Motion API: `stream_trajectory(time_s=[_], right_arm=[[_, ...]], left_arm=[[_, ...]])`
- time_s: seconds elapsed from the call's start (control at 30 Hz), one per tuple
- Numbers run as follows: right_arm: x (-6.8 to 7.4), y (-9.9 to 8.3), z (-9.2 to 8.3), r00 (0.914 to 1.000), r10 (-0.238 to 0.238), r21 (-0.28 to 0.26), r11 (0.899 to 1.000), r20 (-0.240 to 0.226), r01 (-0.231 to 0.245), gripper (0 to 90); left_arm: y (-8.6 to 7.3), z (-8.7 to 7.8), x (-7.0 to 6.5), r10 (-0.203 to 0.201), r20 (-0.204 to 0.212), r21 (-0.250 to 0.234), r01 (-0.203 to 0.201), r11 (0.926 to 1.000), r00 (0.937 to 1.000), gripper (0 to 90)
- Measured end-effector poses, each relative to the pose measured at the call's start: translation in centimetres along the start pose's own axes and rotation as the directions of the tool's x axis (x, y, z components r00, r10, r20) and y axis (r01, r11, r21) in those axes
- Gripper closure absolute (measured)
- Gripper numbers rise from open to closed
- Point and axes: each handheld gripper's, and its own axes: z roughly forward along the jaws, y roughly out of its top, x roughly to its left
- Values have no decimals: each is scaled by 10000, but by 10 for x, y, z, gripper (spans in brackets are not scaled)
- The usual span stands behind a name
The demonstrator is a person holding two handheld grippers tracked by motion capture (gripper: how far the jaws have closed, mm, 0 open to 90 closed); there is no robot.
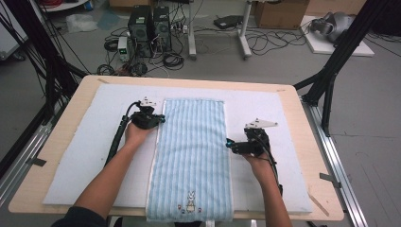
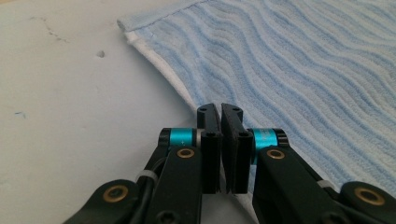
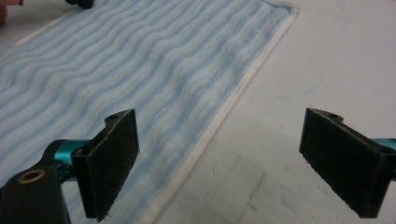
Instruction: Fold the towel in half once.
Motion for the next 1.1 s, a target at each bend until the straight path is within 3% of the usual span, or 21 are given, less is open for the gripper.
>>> stream_trajectory(time_s=[0.13, 0.23, 0.37, 0.53, 0.63, 0.7, 0.8, 0.9, 0.97, 1.1], right_arm=[[-5, 16, 23, 9998, -32, 579, 9983, 197, 21, 113], [-12, 26, 41, 9994, 267, 870, 9958, 228, -285, 130], [-18, 36, 58, 9988, 427, 1231, 9914, 223, -452, 358], [-19, 46, 78, 9974, 568, 1547, 9859, 450, -631, 468], [-14, 50, 89, 9981, 363, 1854, 9816, 505, -450, 497], [-10, 52, 91, 9963, 178, 1937, 9805, 836, -338, 563], [-9, 54, 93, 9951, 100, 2049, 9783, 980, -300, 667], [-9, 55, 93, 9965, 106, 2033, 9787, 828, -273, 808], [-7, 55, 94, 9972, 6, 2022, 9792, 750, -158, 850], [-8, 55, 95, 9951, 28, 1813, 9832, 984, -207, 856]], left_arm=[[0, 0, 1, -127, 46, -6, 127, 9999, 9999, 866], [0, 0, 2, -162, 85, -25, 162, 9999, 9998, 867], [0, 0, 3, -191, 117, -4, 191, 9998, 9997, 867], [-1, 0, 2, -223, 107, -53, 224, 9997, 9997, 867], [-1, 0, 2, -194, 137, -18, 195, 9998, 9997, 867], [-1, 0, 2, -202, 151, -24, 202, 9998, 9997, 867], [0, 0, 2, -164, 147, -18, 164, 9999, 9998, 867], [-1, 0, 2, -188, 195, -49, 189, 9998, 9996, 867], [-1, -1, 3, -213, 276, -66, 215, 9997, 9994, 867], [1, -4, 10, -926, 453, -614, 953, 9936, 9947, 870]])
